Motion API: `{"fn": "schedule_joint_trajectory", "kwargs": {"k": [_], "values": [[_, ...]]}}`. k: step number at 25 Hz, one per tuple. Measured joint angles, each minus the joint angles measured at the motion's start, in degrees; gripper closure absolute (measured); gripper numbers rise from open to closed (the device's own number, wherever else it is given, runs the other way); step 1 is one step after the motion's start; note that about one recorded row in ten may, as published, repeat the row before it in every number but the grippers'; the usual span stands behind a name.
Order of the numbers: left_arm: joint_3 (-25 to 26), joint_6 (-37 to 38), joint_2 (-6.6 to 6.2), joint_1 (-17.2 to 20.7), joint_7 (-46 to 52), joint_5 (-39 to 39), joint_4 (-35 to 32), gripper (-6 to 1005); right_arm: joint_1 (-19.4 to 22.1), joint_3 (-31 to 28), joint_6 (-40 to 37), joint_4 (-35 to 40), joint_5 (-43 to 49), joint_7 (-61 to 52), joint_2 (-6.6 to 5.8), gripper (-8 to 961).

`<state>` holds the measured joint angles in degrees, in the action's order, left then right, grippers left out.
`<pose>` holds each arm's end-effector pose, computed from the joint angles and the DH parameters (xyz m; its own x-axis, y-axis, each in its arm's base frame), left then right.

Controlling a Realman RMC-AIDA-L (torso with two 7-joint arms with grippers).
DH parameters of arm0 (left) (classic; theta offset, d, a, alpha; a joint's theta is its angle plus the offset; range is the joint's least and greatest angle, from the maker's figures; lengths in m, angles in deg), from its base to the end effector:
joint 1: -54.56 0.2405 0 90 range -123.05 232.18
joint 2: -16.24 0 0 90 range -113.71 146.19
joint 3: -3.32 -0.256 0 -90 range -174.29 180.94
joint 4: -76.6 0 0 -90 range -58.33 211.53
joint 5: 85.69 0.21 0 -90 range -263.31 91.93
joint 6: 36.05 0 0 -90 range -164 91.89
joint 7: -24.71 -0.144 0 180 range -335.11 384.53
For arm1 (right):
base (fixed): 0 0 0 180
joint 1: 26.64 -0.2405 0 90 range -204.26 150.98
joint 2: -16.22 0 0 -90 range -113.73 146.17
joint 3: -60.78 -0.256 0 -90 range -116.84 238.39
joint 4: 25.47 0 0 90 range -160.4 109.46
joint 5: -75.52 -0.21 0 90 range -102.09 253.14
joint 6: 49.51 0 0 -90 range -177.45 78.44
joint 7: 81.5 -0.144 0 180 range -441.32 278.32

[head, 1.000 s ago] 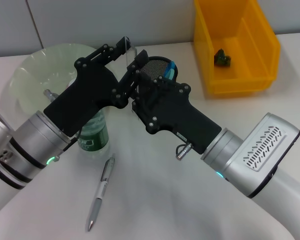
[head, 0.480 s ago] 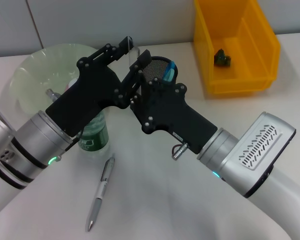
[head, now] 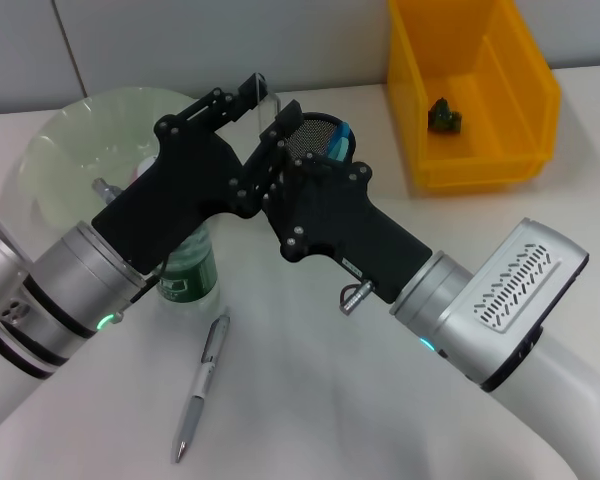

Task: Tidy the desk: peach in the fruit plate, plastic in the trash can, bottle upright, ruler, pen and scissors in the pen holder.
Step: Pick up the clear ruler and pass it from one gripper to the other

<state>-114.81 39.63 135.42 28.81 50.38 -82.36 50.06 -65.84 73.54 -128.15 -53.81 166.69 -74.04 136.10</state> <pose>-0.1854 0.3146 -0.0638 0.5254 -0.1989 0.8273 0.3979 -0.8020 -0.4455 0.1856 0.2960 -0.1157 0.6713 0.2071 -0.7117 -0.4295 -0.6738 -0.6013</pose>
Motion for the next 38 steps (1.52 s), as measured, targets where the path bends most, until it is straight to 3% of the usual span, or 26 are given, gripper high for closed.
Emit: {"fn": "schedule_joint_trajectory", "kwargs": {"k": [3, 6, 8, 14, 20, 25, 29, 36, 38], "values": [[-0.2, 0.0, -0.01, 0.0, 0.0, -0.2, 0.0, 601, 0.1, -3.8, 2.1, -0.4, 3.1, 0.3, 0.0, 729], [-0.2, 0.0, -0.01, 0.0, 0.0, -0.2, 0.0, 601, 0.2, -6.2, 3.8, -0.7, 5.1, 1.4, 0.0, 897], [-1.2, 0.2, -0.06, 0.0, 0.4, -0.2, 0.0, 600, 0.4, -9.3, 6.3, -2.0, 7.2, 4.9, -0.01, 902], [-2.2, 0.6, -0.03, -0.3, 0.0, -0.1, -0.2, 600, 0.8, -11.0, 7.7, -4.2, 7.6, 9.8, 0.0, 918], [-1.7, 0.7, 0.03, -0.1, 0.0, 0.0, -0.8, 426, 1.2, -11.1, 7.5, -4.4, 7.6, 9.9, -0.11, 928], [-1.7, 0.7, 0.0, 0.0, -0.3, -0.7, -0.8, 225, 1.7, -11.1, 7.2, -4.5, 8.1, 9.9, -0.2, 942], [-1.3, 1.5, 0.0, 0.5, -0.8, -1.3, -0.8, 208, 2.2, -11.1, 6.7, -4.6, 8.4, 9.9, -0.36, 948], [2.7, 7.3, -0.24, 4.7, -0.8, -1.5, -0.8, 186, 3.9, -11.7, 3.2, -3.8, 9.0, 9.9, -1.0, 941], [3.5, 8.4, -0.29, 6.0, -0.9, -1.5, -0.8, 186, 3.7, -12.5, 2.2, -3.7, 9.0, 9.4, -2.26, 939]]}}
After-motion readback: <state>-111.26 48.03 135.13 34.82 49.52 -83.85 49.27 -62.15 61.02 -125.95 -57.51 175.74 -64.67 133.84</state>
